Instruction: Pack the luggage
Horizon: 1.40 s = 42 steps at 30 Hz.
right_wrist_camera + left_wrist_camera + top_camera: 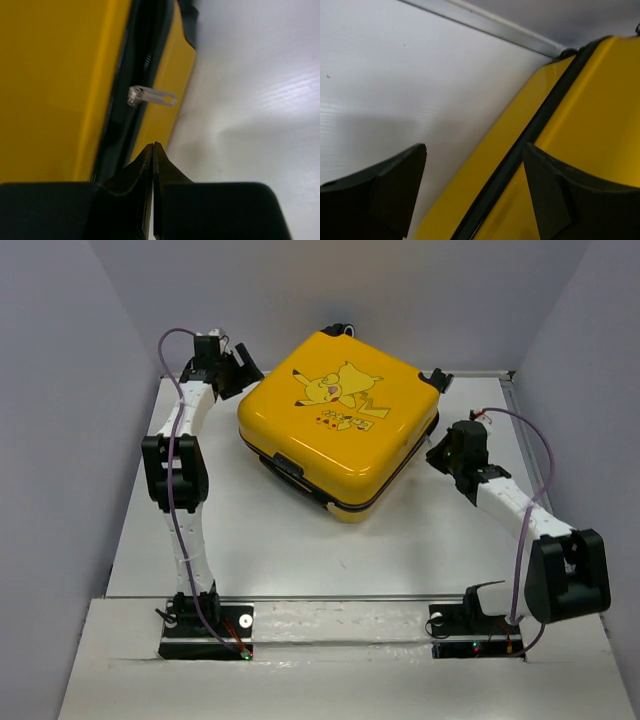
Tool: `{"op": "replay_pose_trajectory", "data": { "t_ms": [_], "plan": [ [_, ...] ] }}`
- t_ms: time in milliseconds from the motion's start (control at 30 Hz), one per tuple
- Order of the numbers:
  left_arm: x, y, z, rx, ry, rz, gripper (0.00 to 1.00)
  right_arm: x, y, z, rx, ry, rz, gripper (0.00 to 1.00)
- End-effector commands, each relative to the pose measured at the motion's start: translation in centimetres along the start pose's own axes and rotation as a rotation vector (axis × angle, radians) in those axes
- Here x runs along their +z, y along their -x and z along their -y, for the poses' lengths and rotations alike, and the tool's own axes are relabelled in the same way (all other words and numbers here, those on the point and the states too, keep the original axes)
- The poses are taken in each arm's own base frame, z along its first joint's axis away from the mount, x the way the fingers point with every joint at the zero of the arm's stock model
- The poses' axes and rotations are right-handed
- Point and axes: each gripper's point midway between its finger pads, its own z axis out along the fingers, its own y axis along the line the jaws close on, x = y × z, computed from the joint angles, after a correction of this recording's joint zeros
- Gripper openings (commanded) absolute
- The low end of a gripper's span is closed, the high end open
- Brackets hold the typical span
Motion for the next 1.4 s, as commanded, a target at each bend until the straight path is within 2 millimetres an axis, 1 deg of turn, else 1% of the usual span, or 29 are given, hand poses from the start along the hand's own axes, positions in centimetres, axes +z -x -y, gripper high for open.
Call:
{"op": "replay_pose_trajectory", "data": {
  "t_ms": [0, 33, 67, 100, 133, 167, 200, 233, 267, 333, 367, 400, 433, 467, 500, 533, 567, 633, 733, 767, 800, 933, 967, 1067, 1200, 1233, 1300, 1333, 1367],
  "plan": [
    [0.9, -4.0, 3.2, 0.003, -0.103, -0.078, 0.88, 1.7, 1.7, -5.6, -0.032, 0.209, -0.04, 0.07],
    [0.2, -4.5, 4.2, -0.024, -0.138, -0.082, 0.87, 2.6, 1.5, -6.3, -0.038, 0.229, -0.066, 0.07],
    [0.4, -6.5, 3.2, -0.053, -0.144, -0.089, 0.86, 2.8, 1.1, -7.5, -0.046, 0.295, -0.098, 0.07],
    [-1.7, -5.6, 5.0, -0.102, -0.197, -0.047, 0.84, 3.0, 0.8, -8.2, -0.057, 0.331, -0.116, 0.07],
    [-2.3, -5.8, 5.1, -0.118, -0.223, -0.018, 0.84, 3.1, 0.4, -9.0, -0.07, 0.366, -0.134, 0.07],
    [-2.6, -7.5, 4.2, -0.137, -0.224, -0.012, 0.83, 3.4, 0.1, -9.9, -0.086, 0.395, -0.149, 0.07],
    [-4.3, -6.7, 4.7, -0.142, -0.231, 0.033, 0.83, 3.3, -0.4, -10.9, -0.121, 0.423, -0.159, 0.07],
    [-5.0, -6.6, 4.9, -0.158, -0.247, 0.065, 0.83, 3.2, 0.0, -12.1, -0.138, 0.455, -0.153, 0.07],
    [-6.1, -8.2, 4.0, -0.173, -0.224, 0.07, 0.82, 3.3, -1.0, -12.9, -0.161, 0.497, -0.193, 0.07],
    [-7.3, -9.5, 3.4, -0.185, -0.208, 0.087, 0.82, 2.8, -1.9, -15.0, -0.197, 0.576, -0.234, 0.07],
    [-7.6, -11.8, 2.6, -0.187, -0.187, 0.066, 0.82, 2.4, -1.5, -16.6, -0.212, 0.619, -0.239, 0.07],
    [-9.0, -11.4, 2.9, -0.18, -0.183, 0.107, 0.82, 2.6, -2.9, -17.4, -0.235, 0.652, -0.285, 0.08],
    [-9.5, -12.1, 2.6, -0.181, -0.175, 0.114, 0.82, 2.6, -3.3, -18.1, -0.25, 0.669, -0.306, 0.08],
    [-9.9, -14.1, 1.7, -0.192, -0.161, 0.099, 0.82, 2.3, -2.9, -19.5, -0.267, 0.701, -0.316, 0.1],
    [-10.5, -14.8, 1.7, -0.189, -0.159, 0.105, 0.82, 2.7, -2.9, -19.8, -0.265, 0.701, -0.328, 0.11],
    [-11.9, -14.6, 2.3, -0.183, -0.178, 0.136, 0.82, 3.6, -4.2, -19.9, -0.264, 0.693, -0.369, 0.12],
    [-12.4, -16.0, 1.3, -0.191, -0.154, 0.131, 0.82, 3.2, -3.9, -21.0, -0.255, 0.724, -0.396, 0.17],
    [-14.2, -15.8, 1.6, -0.189, -0.171, 0.172, 0.82, 4.1, -4.5, -21.3, -0.232, 0.73, -0.435, 0.28],
    [-16.4, -15.1, 1.6, -0.169, -0.171, 0.229, 0.83, 3.9, -3.4, -22.6, -0.214, 0.751, -0.43, 0.42],
    [-16.7, -15.2, 1.3, -0.165, -0.151, 0.22, 0.85, 3.8, -3.1, -22.9, -0.214, 0.754, -0.425, 0.52],
    [-17.5, -13.8, 2.2, -0.138, -0.163, 0.251, 0.86, 3.6, -2.9, -23.0, -0.215, 0.746, -0.429, 0.56],
    [-19.7, -10.9, 4.2, -0.106, -0.186, 0.3, 0.92, 2.0, -0.2, -24.1, -0.247, 0.736, -0.376, 0.72],
    [-20.1, -10.3, 4.1, -0.106, -0.177, 0.311, 0.93, 1.3, 0.8, -24.6, -0.256, 0.743, -0.352, 0.77],
    [-21.9, -7.6, 4.7, -0.087, -0.176, 0.36, 0.95, -0.4, 3.8, -24.2, -0.272, 0.718, -0.295, 0.83],
    [-24.4, -5.9, 4.6, -0.05, -0.143, 0.42, 0.99, -3.5, 7.5, -23.7, -0.296, 0.719, -0.192, 0.84],
    [-25.8, -5.3, 5.0, -0.039, -0.152, 0.454, 0.99, -5.2, 8.7, -23.5, -0.325, 0.715, -0.136, 0.83],
    [-26.6, -5.9, 4.9, -0.03, -0.156, 0.452, 0.99, -7.1, 8.9, -22.9, -0.353, 0.724, -0.1, 0.76],
    [-27.1, -6.8, 4.8, -0.024, -0.169, 0.443, 0.99, -9.2, 8.0, -22.3, -0.365, 0.757, -0.078, 0.64],
    [-27.7, -6.7, 5.0, -0.022, -0.177, 0.453, 0.99, -10.1, 7.5, -21.6, -0.367, 0.767, -0.062, 0.54]
  ]
}}
